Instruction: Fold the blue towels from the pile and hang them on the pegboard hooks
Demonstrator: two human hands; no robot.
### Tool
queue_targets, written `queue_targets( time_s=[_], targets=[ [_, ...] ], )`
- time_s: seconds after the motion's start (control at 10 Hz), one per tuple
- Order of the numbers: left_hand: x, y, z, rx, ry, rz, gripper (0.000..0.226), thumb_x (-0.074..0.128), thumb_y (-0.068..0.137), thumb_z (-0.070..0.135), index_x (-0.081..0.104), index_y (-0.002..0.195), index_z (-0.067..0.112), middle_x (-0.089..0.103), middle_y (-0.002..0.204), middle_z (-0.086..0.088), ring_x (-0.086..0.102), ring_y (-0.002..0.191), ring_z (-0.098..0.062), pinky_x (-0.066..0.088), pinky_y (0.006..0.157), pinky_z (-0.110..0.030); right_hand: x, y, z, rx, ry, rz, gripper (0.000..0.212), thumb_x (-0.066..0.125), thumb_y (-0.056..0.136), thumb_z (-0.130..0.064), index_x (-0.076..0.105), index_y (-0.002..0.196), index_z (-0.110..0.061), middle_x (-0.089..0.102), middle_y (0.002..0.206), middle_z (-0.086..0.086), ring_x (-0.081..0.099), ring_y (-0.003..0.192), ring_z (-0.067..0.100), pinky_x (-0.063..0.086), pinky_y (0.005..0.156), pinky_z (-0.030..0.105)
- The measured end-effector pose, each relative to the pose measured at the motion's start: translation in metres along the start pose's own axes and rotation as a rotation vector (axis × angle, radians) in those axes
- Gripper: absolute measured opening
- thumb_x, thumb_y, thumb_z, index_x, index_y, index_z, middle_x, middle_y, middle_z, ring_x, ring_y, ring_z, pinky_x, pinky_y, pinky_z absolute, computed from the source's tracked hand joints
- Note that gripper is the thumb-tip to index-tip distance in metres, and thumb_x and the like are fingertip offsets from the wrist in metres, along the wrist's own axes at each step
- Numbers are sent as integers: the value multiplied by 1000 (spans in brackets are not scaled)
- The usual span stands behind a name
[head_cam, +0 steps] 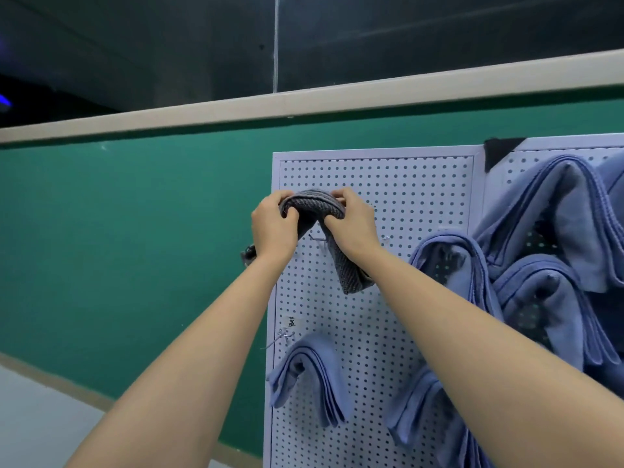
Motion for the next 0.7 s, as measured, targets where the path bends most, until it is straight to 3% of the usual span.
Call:
queue_targets(
  time_s=[0.1, 0.3, 0.5, 0.7],
  targets=[
    [19, -1, -22, -31, -33, -29, 29, 51, 89, -1, 66, 112, 9, 68, 110, -4, 57, 97, -12, 35, 80, -12, 19, 0, 24, 45, -10, -21, 36, 55, 85, -2, 53, 118, -13, 58, 113, 6, 57, 99, 23, 49, 84, 35],
    [34, -23, -50, -44, -149, -71, 38, 48, 87, -6, 63, 118, 10, 65, 111, 2, 57, 101, -8, 39, 89, -12, 40, -20, 56, 81, -20, 12, 40, 60, 84, -5, 47, 120, -16, 54, 116, 4, 56, 99, 23, 50, 86, 41],
    [43, -43, -63, -98, -150, -232, 48, 53, 85, -2, 56, 128, 18, 64, 106, 5, 58, 96, -11, 40, 83, -14, 43, -31, 63, 116, -30, -50, 46, 62, 85, -11, 44, 128, -14, 50, 123, 4, 53, 107, 21, 48, 94, 42],
    [29, -51, -65, -215, -151, -262, 40, 62, 87, 6, 58, 123, 22, 62, 114, 2, 62, 105, -19, 49, 95, -37, 30, -49, 56, 135, -76, -199, 54, 64, 90, -24, 40, 137, -16, 51, 132, 5, 51, 117, 22, 44, 99, 36]
  ],
)
Point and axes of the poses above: each hand's wrist, its own y-axis towards the middle knuckle, its own x-axis out of the palm, z = x × y, the point moved 9 cm from there along y, towards the middle knuckle
